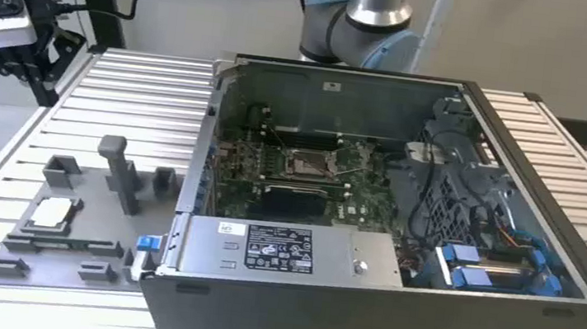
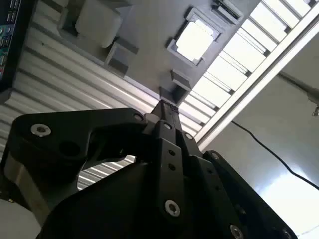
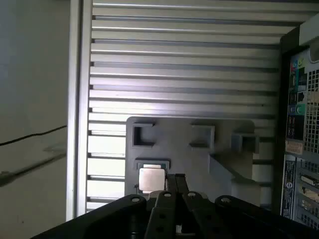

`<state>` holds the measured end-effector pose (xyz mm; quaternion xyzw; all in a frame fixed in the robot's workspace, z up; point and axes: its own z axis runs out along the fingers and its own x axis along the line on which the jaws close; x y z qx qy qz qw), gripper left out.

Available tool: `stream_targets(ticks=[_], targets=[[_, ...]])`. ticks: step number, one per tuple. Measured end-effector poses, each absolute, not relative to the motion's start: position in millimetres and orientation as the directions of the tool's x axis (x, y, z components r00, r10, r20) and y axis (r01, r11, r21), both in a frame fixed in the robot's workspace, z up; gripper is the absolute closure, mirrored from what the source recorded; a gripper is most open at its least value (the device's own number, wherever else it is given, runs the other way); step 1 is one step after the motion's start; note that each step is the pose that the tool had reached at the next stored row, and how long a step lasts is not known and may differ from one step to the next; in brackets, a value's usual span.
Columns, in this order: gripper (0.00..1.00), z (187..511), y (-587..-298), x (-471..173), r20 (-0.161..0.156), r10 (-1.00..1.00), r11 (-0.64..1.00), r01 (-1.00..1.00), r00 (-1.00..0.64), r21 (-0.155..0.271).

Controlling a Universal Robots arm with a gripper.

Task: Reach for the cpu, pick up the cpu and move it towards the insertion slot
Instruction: 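Reach for the cpu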

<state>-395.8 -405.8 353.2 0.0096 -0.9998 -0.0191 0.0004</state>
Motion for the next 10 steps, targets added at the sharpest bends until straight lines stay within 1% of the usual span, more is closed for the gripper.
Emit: stream_targets(ticks=[10], targets=[[1.00,353.2,-405.8,-395.8,0.000,-0.019,0.999,-0.019,-1.000,0.038]])
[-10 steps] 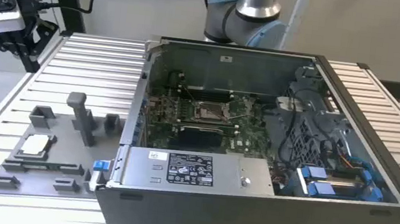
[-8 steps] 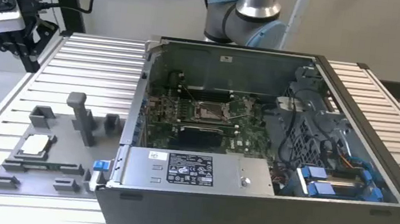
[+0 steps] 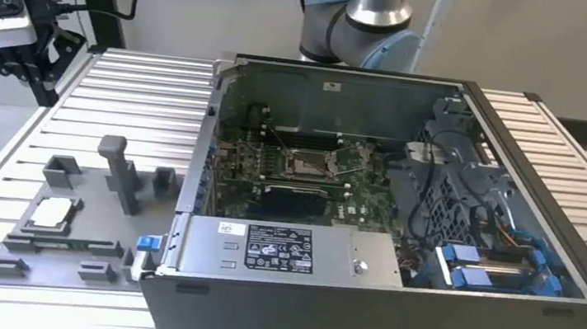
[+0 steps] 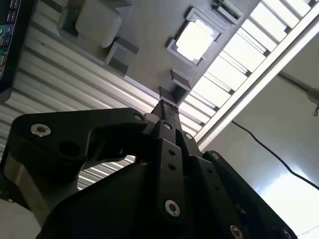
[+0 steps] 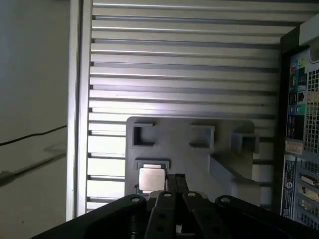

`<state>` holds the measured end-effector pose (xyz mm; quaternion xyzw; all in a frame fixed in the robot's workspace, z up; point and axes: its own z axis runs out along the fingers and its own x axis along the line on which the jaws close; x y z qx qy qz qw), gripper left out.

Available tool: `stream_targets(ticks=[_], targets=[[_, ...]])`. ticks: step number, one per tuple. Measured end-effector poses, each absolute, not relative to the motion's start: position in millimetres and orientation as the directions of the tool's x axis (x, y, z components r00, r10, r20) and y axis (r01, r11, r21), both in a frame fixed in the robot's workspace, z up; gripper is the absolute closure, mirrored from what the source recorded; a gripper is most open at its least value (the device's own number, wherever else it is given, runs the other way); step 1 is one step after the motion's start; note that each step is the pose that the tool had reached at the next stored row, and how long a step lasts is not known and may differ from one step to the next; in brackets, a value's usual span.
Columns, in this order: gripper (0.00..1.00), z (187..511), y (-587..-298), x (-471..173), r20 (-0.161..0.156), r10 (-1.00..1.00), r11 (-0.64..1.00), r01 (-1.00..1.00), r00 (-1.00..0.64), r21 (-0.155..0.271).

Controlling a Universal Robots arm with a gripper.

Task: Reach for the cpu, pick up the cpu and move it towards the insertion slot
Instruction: 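Reach for the cpu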

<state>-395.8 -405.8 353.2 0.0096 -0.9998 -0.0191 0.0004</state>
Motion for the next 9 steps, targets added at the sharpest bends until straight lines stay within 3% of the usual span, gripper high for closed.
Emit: stream_targets(ticks=[9], targets=[[1.00,353.1,-419.7,-397.4,0.000,-0.019,0.999,-0.019,-1.000,0.039]])
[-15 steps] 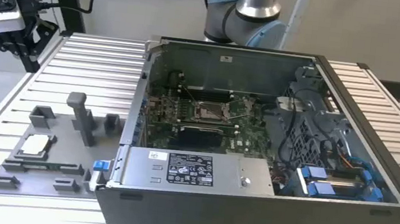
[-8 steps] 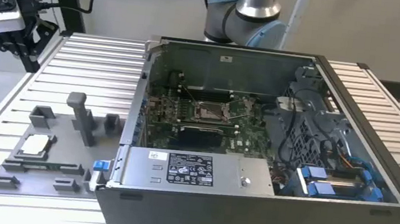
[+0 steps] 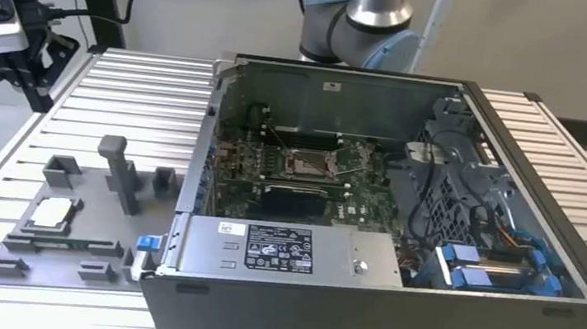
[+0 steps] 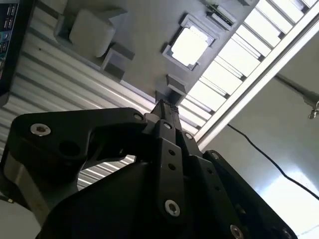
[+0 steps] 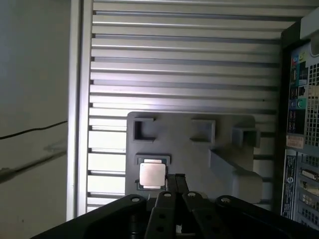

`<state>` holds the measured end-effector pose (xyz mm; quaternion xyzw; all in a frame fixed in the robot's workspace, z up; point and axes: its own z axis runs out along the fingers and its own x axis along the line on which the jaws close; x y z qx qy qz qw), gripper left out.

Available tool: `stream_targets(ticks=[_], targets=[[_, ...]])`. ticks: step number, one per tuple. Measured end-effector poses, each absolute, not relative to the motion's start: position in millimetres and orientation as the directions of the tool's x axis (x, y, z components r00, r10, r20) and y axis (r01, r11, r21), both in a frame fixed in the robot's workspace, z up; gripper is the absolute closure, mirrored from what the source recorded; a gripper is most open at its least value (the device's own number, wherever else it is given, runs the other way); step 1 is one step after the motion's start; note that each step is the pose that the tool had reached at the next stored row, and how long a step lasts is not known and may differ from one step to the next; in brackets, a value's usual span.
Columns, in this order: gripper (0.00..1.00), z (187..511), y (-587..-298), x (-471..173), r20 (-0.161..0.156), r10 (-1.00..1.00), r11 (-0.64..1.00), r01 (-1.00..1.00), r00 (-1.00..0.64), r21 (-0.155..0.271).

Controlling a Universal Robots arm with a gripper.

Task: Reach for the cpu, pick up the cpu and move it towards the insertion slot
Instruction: 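Reach for the cpu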

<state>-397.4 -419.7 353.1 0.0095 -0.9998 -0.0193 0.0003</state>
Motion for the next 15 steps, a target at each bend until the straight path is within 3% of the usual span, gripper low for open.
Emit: stream_targets(ticks=[15], targets=[[1.00,351.9,-435.2,-411.7,-0.004,-0.020,0.999,-0.020,-1.000,0.039]])
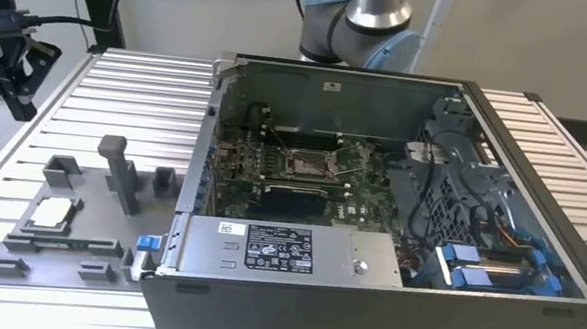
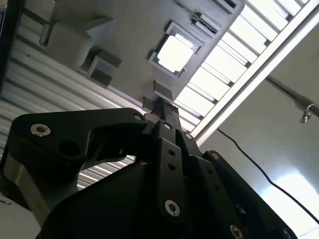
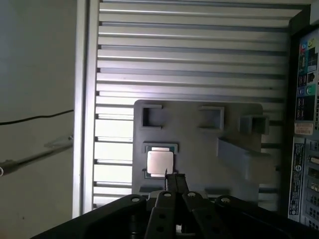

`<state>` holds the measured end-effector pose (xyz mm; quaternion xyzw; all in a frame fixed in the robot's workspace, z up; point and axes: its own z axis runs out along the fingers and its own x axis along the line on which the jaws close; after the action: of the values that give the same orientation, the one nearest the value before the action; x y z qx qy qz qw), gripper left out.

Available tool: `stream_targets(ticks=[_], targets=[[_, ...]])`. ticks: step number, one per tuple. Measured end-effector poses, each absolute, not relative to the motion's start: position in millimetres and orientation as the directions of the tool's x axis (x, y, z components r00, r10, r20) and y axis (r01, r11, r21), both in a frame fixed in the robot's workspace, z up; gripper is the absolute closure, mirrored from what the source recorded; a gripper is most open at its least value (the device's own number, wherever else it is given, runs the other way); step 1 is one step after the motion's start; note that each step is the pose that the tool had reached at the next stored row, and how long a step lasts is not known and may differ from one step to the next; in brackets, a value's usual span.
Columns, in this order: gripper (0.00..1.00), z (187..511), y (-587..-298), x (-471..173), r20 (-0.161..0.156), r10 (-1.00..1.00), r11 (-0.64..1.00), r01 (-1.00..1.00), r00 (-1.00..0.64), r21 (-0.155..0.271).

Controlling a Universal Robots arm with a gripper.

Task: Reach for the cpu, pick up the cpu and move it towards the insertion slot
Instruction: 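Reach for the cpu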

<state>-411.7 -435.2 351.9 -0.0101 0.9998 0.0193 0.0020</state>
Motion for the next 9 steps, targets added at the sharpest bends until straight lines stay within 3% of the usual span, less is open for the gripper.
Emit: stream_targets(ticks=[8,9], targets=[[1.00,351.7,-435.2,-414.0,-0.005,-0.022,0.999,-0.022,-1.000,0.039],[0.00,351.8,-435.2,-414.0,-0.005,-0.022,0.999,-0.023,-1.000,0.039]])
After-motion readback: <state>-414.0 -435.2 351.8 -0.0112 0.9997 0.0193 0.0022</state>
